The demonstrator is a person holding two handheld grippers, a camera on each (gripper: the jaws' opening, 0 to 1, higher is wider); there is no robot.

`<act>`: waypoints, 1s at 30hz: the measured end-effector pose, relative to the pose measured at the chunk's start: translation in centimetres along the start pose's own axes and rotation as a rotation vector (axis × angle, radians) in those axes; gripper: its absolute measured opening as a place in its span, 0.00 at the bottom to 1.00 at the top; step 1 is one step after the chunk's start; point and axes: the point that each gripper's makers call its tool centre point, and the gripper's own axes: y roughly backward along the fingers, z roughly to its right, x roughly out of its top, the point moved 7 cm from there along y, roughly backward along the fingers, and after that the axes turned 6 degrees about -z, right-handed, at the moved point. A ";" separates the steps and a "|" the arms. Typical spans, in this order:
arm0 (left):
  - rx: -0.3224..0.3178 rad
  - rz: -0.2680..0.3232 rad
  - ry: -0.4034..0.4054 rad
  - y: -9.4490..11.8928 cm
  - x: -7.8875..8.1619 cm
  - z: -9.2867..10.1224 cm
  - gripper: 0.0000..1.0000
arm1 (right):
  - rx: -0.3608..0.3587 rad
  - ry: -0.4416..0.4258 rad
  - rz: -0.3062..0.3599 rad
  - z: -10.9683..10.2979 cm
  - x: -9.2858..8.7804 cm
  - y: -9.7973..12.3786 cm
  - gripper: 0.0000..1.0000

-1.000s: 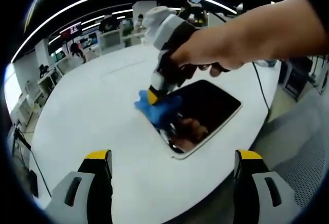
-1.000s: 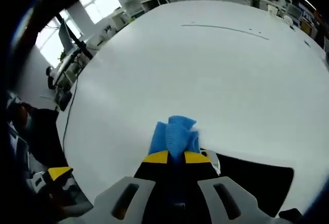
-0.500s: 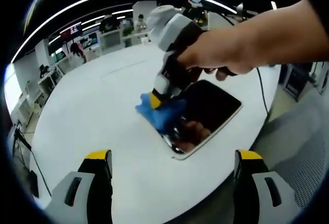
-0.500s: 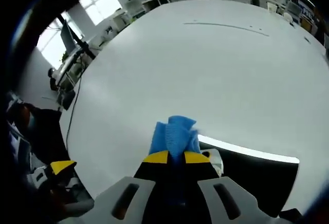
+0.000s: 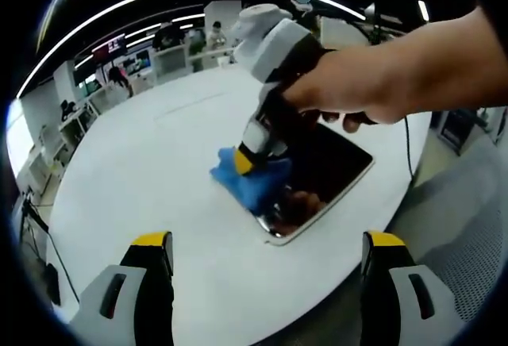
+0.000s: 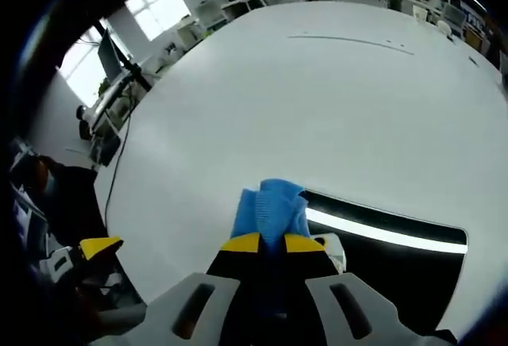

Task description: Wipe the mirror surface with the cleaning cloth until all visible marks leave the cleaned area.

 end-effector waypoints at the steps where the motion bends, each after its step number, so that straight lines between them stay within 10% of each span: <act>1: 0.001 0.000 -0.001 0.0 0.0 0.0 1.00 | 0.001 0.003 -0.002 -0.1 -0.1 0.0 0.04; 30: 0.015 0.003 0.001 0.1 0.1 -0.1 0.99 | 0.035 0.008 -0.001 -0.9 -1.6 0.4 0.04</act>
